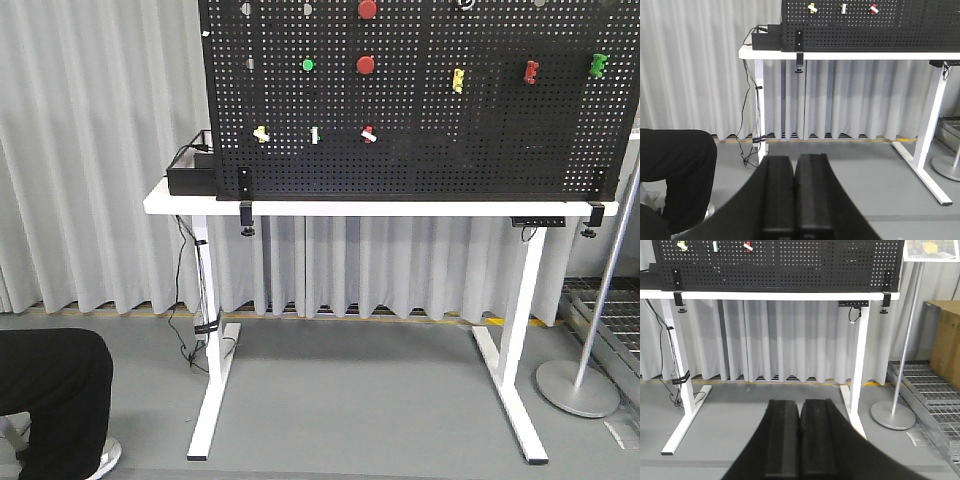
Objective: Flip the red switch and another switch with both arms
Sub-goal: 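Drive the base forward toward the black pegboard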
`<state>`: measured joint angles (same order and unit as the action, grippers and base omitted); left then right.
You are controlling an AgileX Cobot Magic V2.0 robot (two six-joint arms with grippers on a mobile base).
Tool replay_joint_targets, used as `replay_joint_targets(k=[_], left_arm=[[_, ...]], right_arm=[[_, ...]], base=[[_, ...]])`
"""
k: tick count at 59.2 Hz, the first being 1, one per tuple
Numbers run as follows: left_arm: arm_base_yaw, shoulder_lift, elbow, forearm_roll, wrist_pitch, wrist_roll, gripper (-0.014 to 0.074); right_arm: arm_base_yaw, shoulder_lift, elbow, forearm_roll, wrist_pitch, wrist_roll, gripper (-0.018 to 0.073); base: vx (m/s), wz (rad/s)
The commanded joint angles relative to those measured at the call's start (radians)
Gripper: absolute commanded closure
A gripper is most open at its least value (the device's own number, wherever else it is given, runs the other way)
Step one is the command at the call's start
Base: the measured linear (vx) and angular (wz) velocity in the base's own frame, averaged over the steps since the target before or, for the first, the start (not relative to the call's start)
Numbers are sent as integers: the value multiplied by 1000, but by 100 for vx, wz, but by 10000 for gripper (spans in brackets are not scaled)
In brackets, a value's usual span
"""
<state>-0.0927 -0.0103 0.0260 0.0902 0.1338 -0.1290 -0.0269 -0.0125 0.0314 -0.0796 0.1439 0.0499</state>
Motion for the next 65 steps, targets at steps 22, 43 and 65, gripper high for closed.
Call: replay_joint_targets(k=[22, 43, 65], left_arm=[[2, -8, 19, -7, -76, -2, 594], [2, -8, 19, -7, -76, -2, 594], [2, -8, 19, -7, -76, -2, 594]], right_arm=[[-6, -10, 5, -3, -81, -6, 566], [-6, -10, 5, -3, -81, -6, 566], [-6, -10, 5, -3, -81, -6, 566]], base=[[0, 0], [2, -1], [11, 1]])
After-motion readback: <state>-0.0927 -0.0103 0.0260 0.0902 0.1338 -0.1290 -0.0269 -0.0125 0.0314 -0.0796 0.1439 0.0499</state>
